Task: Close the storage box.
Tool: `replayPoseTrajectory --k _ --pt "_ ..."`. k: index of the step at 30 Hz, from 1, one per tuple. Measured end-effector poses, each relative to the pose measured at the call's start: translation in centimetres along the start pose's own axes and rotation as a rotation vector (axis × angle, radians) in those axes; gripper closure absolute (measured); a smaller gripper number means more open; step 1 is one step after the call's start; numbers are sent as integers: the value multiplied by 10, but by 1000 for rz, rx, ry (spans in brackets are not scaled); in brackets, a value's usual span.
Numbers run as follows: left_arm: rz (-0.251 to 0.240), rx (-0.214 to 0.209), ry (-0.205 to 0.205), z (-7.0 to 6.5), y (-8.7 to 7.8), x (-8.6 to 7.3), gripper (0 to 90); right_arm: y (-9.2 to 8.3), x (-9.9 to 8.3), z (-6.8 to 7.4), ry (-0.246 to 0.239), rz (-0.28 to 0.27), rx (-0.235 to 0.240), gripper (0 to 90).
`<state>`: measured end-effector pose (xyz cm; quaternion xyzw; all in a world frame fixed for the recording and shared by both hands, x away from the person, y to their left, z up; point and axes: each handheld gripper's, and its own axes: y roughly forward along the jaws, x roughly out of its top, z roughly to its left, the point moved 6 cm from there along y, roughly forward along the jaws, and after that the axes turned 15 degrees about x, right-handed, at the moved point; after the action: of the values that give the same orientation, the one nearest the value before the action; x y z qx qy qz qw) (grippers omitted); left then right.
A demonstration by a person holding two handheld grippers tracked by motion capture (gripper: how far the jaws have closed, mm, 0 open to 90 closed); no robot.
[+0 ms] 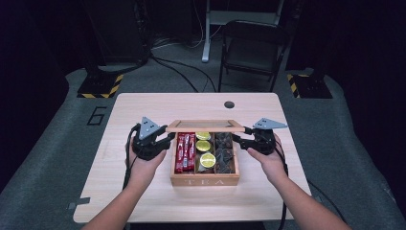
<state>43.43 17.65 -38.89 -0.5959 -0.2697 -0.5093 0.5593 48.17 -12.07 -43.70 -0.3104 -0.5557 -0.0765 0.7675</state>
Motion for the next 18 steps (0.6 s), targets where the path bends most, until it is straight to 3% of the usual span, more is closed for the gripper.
replayPoseTrajectory --k 5,12,18 --pt "5 -2 3 -1 -2 -5 612 -8 -1 10 -25 -6 15 442" --pt "13 -16 0 -4 -5 -16 613 -17 -1 32 -116 -11 29 422" --pt "19 -26 -14 -6 -7 -25 616 -20 -4 36 -90 -16 33 419"
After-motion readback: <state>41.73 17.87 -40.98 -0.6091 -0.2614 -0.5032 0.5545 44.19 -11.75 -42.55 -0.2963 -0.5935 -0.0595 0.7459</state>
